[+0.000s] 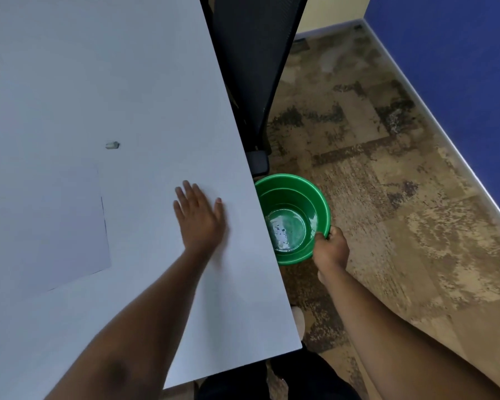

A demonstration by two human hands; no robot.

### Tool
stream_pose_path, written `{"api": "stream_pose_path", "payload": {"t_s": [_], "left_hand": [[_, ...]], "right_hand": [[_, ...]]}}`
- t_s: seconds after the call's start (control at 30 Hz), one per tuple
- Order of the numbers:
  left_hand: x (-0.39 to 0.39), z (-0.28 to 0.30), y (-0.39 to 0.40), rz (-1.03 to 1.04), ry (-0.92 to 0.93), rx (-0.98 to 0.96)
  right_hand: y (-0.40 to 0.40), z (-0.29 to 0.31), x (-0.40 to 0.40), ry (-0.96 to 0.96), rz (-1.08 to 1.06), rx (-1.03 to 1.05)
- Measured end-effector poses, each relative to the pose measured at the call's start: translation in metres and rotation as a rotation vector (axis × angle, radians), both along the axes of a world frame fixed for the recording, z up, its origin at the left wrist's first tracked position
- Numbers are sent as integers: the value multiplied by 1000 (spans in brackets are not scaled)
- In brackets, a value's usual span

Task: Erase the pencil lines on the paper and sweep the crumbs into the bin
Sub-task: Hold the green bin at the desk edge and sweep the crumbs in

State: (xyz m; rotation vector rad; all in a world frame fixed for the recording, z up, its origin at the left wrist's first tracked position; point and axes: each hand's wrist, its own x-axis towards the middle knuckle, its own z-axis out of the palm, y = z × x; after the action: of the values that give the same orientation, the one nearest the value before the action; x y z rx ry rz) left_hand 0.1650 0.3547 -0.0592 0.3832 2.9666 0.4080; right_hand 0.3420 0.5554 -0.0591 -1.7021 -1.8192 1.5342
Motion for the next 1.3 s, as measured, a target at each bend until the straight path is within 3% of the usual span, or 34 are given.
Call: {"api": "stream_pose_path", "payload": {"t_s": [0.37,0.5,0.63,0.83,0.97,1.07,1.3], "left_hand": [[99,0,63,-340,-90,-46],[133,7,89,-527,-134,79],[144,15,85,-354,-59,238],[130,3,17,120,-115,27],[142,1,10,222,-189,6],[159,-2,29,118,-134,-23],[199,0,75,-427,-75,40]], "right_hand": [[5,3,6,7,3,-29],[4,4,11,21,2,-31],[6,5,19,14,7,-32],[3,8,28,-2,11,-38],[1,9,37,-19,14,-40],[-1,9,43,-18,14,-39],[-4,13,55,-10,16,-14]]}}
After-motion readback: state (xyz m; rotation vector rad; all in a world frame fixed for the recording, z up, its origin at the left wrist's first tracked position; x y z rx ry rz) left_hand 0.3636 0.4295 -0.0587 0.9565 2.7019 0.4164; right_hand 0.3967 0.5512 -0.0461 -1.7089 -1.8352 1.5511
